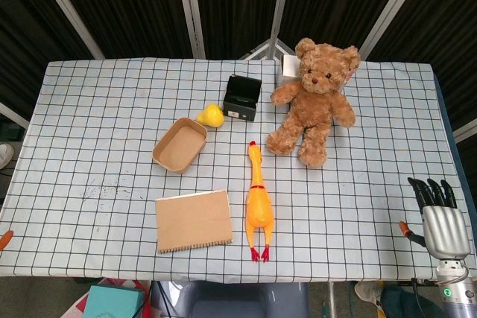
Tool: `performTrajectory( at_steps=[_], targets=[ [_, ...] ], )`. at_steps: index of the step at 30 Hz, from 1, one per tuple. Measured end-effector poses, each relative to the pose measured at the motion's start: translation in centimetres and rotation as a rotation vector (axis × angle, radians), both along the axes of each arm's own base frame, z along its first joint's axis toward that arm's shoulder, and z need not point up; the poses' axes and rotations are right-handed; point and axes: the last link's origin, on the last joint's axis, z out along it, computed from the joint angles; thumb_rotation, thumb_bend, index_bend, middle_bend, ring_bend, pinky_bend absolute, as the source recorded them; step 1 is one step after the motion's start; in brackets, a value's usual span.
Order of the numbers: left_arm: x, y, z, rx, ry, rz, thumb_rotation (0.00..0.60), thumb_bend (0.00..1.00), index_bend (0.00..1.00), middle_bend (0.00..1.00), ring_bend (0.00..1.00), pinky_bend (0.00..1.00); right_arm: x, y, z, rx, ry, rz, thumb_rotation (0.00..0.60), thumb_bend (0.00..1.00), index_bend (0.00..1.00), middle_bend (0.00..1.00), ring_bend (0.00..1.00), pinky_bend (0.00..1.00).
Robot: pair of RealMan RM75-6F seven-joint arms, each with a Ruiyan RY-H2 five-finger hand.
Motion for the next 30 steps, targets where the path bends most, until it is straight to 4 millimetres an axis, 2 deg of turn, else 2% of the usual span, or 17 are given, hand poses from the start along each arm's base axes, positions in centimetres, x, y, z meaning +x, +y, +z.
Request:
performTrajectory(
  at_steps=[18,24,30],
  targets=[
    [0.0,0.0,-0.2,-0.007,0.004,0.001,0.600,0.27,0.22,0.00,0.00,0.14,0.1,0.0,0.1,0.005,-0.025,-0.004,0.600,0.24,0.12,0.17,0.11,0.00],
    [0.3,-0.2,-0.2,-0.002,0.004,-0.007,0.600,0.27,0.22,0.00,0.00,0.14,-0.3,-0.1,-0.4,0.040,-0.078,-0.016,0.600,0.24,0.12,0.17,0.11,0.00],
    [0.3,-0.7,0.1,0.009,-0.010,-0.016,0.600,0.27,0.22,0.00,0.00,0.14,-0.4,-1.2,-0.3,-0.005,-0.188,-0.027,0.600,0.24,0.12,0.17,0.11,0.00]
  ],
)
